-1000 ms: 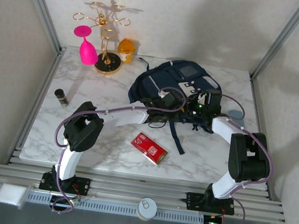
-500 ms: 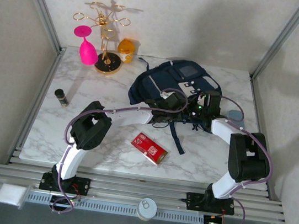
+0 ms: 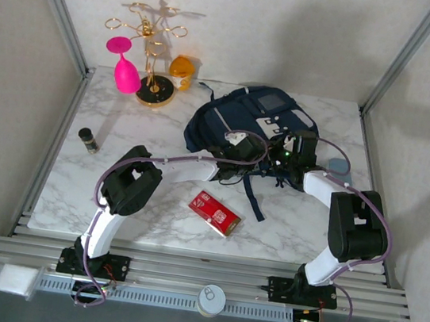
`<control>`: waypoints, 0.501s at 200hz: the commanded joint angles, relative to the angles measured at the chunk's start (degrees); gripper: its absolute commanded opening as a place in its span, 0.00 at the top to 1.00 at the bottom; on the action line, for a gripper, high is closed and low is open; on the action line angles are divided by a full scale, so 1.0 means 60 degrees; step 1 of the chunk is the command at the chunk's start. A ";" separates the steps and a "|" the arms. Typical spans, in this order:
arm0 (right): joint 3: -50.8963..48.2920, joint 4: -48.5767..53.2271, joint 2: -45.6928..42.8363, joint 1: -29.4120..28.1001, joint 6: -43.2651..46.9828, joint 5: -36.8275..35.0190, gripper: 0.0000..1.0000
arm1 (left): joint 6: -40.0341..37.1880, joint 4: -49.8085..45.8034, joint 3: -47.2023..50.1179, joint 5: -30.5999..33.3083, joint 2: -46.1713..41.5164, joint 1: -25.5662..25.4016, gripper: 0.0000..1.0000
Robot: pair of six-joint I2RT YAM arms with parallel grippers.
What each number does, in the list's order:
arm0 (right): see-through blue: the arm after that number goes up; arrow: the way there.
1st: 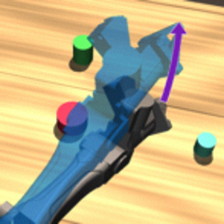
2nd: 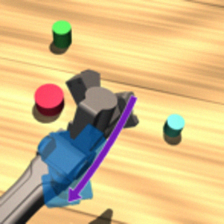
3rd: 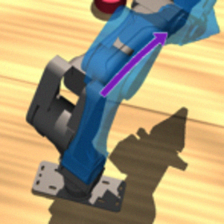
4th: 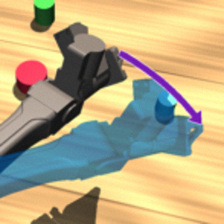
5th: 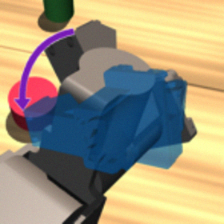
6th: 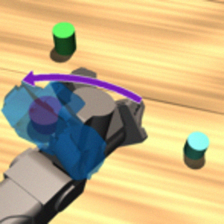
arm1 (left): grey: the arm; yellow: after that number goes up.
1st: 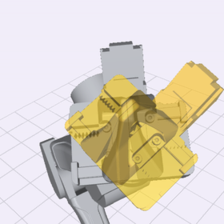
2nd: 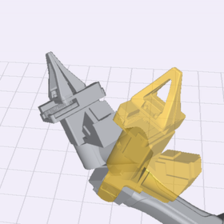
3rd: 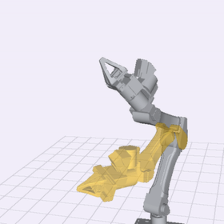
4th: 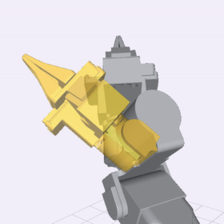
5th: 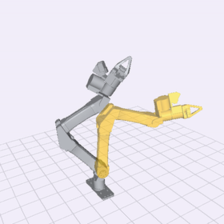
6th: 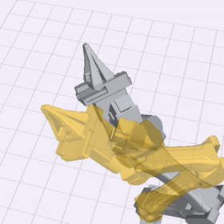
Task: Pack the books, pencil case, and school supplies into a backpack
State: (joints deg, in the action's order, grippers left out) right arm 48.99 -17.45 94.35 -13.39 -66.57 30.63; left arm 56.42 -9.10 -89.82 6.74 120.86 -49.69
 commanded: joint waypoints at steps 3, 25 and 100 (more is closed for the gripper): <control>-0.0138 -0.0401 -0.0285 -0.0098 0.0031 0.0120 1.00 | 0.0116 0.1075 0.0138 0.0524 -0.0217 0.0255 0.95; -0.0082 -0.0313 -0.0285 -0.0069 0.0140 0.0106 1.00 | -0.0044 0.0793 0.0340 0.0546 -0.0469 0.0291 1.00; 0.0242 0.0480 -0.0585 0.0427 0.0786 0.0227 1.00 | -0.1479 0.0286 0.2400 -0.0921 -0.2360 0.0567 1.00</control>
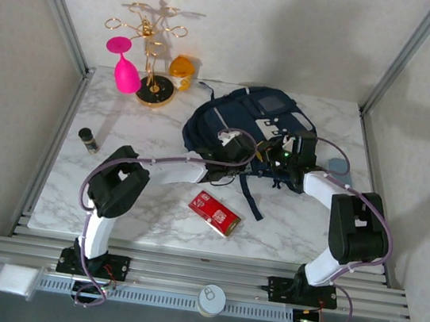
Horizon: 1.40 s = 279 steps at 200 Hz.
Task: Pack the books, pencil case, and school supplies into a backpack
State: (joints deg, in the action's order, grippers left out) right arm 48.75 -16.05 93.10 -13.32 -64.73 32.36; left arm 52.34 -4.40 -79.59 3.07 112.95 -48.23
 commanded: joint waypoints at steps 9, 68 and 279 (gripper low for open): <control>0.0361 0.0379 -0.0371 0.0542 0.0608 0.0017 1.00 | -0.1052 -0.0682 0.0954 -0.0478 -0.1303 0.0382 1.00; 0.0969 0.1545 -0.0547 0.0969 0.1457 -0.0173 1.00 | -0.3132 -0.2125 0.1348 -0.0973 -0.2102 0.1047 1.00; 0.1993 0.1085 0.0815 -0.2475 0.0643 -0.2669 0.99 | -0.4203 -0.1391 0.1691 -0.1287 -0.2500 0.1002 1.00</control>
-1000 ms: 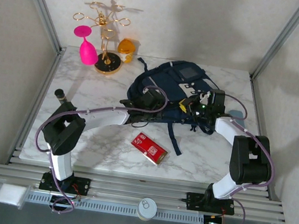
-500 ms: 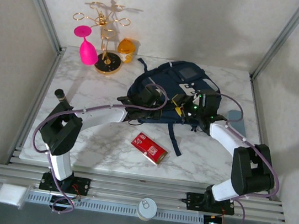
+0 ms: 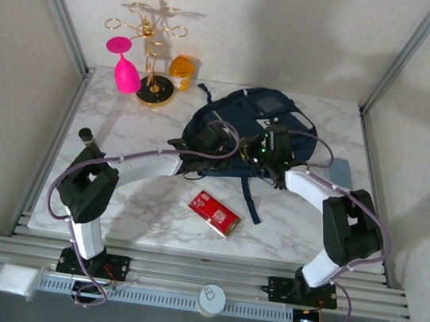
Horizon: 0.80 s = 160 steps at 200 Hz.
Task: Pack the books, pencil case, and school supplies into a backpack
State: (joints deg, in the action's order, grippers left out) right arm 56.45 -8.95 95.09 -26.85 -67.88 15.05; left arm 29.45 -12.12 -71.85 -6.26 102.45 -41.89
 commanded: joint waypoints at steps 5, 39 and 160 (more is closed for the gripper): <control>0.0756 0.0000 0.0461 -0.0273 0.1395 0.0330 1.00 | -0.0418 -0.0190 0.0477 0.0326 -0.0847 -0.0028 1.00; 0.0713 0.1069 -0.0194 -0.0061 0.3501 0.1893 1.00 | -0.0335 -0.0090 0.1568 0.0363 -0.2246 -0.0079 1.00; 0.1298 0.3626 -0.0416 0.3387 0.5731 0.3657 0.54 | -0.0678 -0.0071 0.0965 0.0008 -0.1375 0.0317 1.00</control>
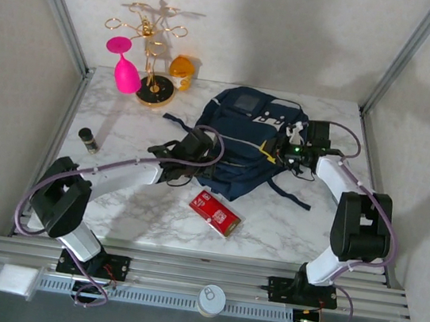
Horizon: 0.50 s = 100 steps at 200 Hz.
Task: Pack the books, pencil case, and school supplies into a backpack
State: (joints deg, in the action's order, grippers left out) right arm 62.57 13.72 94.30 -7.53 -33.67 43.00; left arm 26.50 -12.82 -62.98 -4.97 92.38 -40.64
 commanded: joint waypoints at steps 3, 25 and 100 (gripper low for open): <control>0.0218 -0.0084 -0.0386 0.0163 -0.0065 -0.1211 0.51 | -0.0197 0.0068 -0.0531 -0.0214 0.0334 0.0109 1.00; -0.0801 -0.0121 -0.1357 -0.0035 -0.1296 -0.2145 0.33 | -0.0147 0.0142 -0.0679 -0.0341 0.0459 0.0109 1.00; -0.2334 -0.2884 -0.2450 -0.2385 -0.5111 -0.3573 0.25 | 0.0021 0.0477 -0.0479 -0.0690 0.0415 0.0036 1.00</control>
State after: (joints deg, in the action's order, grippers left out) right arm 46.70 2.85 79.07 -20.10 -57.36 26.20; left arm 26.55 -12.40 -65.17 -7.11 95.09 -40.38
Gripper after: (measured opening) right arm 0.761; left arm 0.038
